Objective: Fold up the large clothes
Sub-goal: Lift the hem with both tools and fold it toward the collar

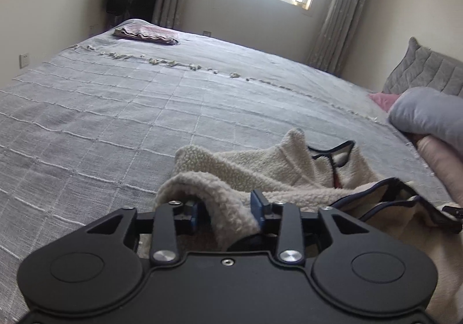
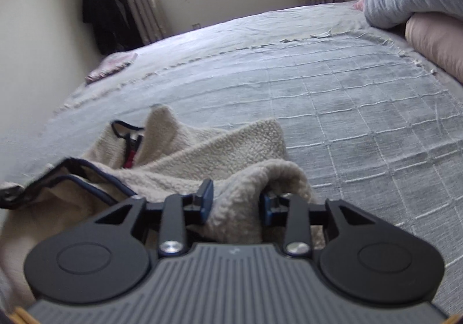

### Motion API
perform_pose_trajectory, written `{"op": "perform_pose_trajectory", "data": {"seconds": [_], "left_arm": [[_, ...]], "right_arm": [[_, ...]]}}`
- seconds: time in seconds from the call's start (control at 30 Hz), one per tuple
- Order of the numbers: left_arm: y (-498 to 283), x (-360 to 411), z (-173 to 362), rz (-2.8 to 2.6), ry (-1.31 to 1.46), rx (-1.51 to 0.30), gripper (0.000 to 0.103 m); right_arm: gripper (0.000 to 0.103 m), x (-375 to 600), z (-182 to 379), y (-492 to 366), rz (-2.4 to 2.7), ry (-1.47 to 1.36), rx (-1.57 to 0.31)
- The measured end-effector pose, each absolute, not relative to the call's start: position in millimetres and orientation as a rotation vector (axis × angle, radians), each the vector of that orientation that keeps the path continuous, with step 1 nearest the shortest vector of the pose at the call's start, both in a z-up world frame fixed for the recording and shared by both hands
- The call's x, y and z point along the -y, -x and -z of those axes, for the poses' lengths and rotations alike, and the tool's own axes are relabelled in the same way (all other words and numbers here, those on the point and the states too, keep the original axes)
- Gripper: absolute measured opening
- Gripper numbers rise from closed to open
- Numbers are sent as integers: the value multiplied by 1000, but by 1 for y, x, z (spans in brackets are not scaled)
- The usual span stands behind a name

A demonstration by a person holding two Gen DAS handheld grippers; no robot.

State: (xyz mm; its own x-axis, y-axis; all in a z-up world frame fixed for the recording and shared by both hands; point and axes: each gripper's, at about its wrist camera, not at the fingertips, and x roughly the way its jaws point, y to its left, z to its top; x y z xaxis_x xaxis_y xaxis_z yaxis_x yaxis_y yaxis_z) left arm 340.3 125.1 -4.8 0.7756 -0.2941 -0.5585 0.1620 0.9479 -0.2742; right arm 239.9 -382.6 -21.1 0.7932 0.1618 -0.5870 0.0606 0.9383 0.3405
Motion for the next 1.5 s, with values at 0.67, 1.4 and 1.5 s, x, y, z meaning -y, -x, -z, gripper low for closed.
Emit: {"op": "perform_pose_trajectory", "data": {"seconds": [0.67,1.4,1.5], "left_arm": [[-393,-112,29,207,111,-671,29],[-533,-70,81,-71,-126,-637,22],[-539,-74,82,-95,-115,-669,35]], "right_arm": [[34,356,50,-302,91,-73,-690],[16,341,114,-443,422,142,-751],[18,337,116,-445,438,176,-762]]}}
